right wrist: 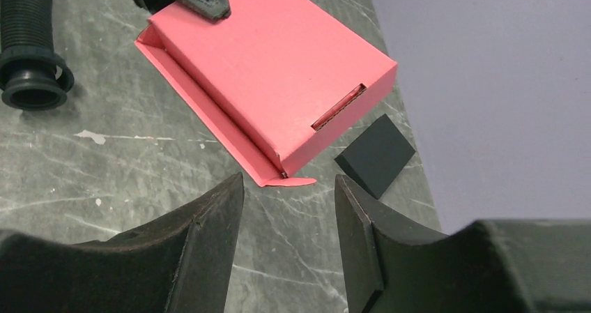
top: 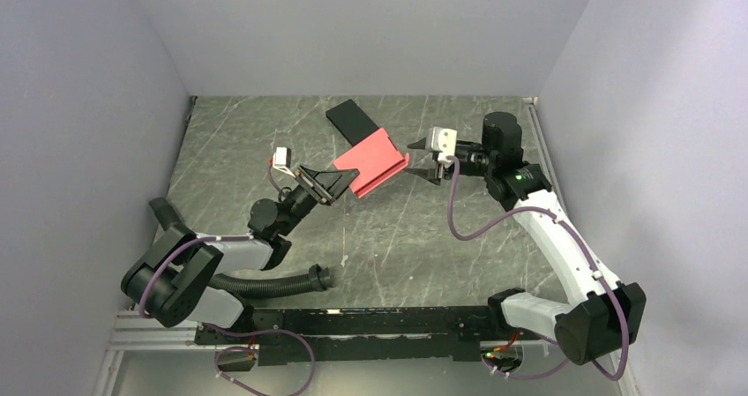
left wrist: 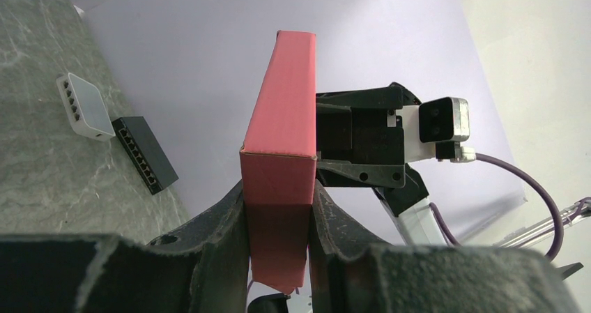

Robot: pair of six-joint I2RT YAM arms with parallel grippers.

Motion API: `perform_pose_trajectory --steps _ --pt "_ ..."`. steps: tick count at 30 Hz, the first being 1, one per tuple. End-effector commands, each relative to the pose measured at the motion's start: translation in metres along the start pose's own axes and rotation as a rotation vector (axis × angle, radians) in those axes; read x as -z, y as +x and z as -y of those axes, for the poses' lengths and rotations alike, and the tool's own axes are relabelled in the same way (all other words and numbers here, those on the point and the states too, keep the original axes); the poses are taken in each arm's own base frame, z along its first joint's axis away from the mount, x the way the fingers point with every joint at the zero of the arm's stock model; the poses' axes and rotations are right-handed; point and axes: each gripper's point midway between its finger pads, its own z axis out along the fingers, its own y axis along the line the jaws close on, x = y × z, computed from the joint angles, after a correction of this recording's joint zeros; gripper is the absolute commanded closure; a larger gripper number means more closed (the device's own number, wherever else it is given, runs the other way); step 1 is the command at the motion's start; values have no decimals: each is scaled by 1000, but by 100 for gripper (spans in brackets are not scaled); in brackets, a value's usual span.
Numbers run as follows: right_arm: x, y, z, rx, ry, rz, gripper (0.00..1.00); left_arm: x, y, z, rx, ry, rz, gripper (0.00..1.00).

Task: Fold the paper box
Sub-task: Close the paper box.

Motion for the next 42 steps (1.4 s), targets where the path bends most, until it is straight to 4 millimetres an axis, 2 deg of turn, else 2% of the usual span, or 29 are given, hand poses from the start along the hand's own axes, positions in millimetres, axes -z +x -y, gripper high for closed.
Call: perform_pose_trajectory --steps 1,8,13,18,20,23,27,32,37,42 --pt "0 -12 14 -35 64 34 44 2 -8 28 -17 96 41 95" --pt "-3 -10 2 -95 32 66 46 6 -10 30 -26 97 58 95" --pt "-1 -28 -7 -312 3 159 46 10 -15 32 -73 101 87 94" --pt "12 -35 12 -561 84 244 45 12 -22 41 -169 121 128 95" --pt "18 -38 12 -690 97 306 44 13 -26 43 -195 122 150 95" --pt "21 -40 14 -788 121 386 45 12 -30 44 -237 123 169 95" --pt "18 -32 29 -980 195 425 46 8 -30 44 -265 127 165 95" --pt "12 -30 30 -1111 208 442 46 1 -24 41 -282 129 146 95" --pt "-1 -20 23 -1177 200 419 50 -5 -21 40 -287 131 133 96" --pt "-10 -12 18 -1171 200 376 51 -5 -22 41 -288 132 140 96"
